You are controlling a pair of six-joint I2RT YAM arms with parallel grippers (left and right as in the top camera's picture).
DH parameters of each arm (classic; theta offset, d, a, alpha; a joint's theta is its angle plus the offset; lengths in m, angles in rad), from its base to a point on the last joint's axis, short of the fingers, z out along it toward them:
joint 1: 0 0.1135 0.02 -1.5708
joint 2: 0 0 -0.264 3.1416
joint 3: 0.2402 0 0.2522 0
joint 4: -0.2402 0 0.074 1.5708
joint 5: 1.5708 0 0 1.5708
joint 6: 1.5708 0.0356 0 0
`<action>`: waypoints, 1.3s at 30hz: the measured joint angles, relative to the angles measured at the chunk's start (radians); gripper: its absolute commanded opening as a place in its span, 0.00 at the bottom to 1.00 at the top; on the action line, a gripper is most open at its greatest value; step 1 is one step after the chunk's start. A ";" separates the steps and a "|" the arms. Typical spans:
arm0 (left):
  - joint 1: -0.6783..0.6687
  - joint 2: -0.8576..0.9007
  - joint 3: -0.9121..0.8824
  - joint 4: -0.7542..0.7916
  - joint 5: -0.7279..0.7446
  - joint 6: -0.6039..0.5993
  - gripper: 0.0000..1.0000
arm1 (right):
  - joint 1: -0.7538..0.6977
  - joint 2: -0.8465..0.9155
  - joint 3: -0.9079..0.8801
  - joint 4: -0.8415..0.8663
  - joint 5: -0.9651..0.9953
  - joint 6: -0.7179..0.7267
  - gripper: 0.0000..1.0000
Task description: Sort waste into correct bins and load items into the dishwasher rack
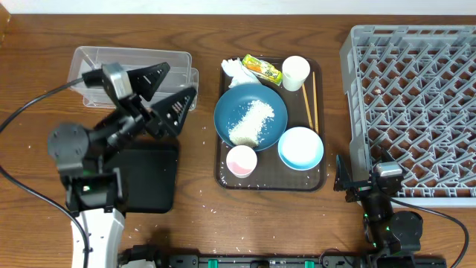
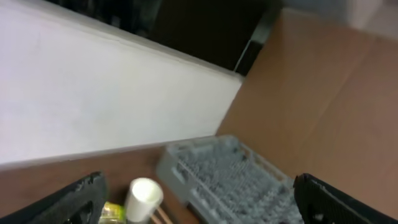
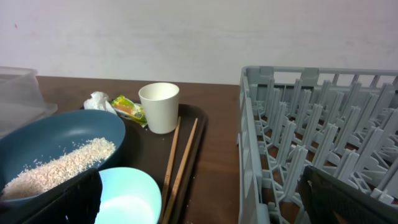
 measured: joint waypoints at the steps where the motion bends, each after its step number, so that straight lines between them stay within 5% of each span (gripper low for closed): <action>1: 0.000 0.006 0.050 -0.088 0.004 0.008 0.98 | 0.000 0.000 0.000 0.000 0.000 0.000 0.99; 6: 0.000 0.034 0.289 -0.542 0.004 0.123 0.98 | 0.000 0.000 0.000 0.000 0.000 0.000 0.99; 11: -0.023 0.030 0.462 -1.014 -0.237 0.308 0.98 | 0.000 0.000 0.000 0.000 0.000 0.000 0.99; 16: -0.046 0.028 0.471 -1.149 -0.444 0.367 0.98 | 0.000 0.000 0.000 0.000 0.000 -0.002 0.99; 26: -0.100 0.071 0.471 -1.241 -0.447 0.359 0.98 | 0.000 0.000 0.000 0.000 0.000 -0.002 0.99; 30: -0.254 0.134 0.490 -1.285 -0.497 0.356 0.98 | 0.000 0.000 0.000 0.000 0.000 -0.002 0.99; 39: -0.732 0.446 0.735 -1.529 -0.946 0.351 0.98 | 0.000 0.000 0.000 0.000 0.000 -0.003 0.99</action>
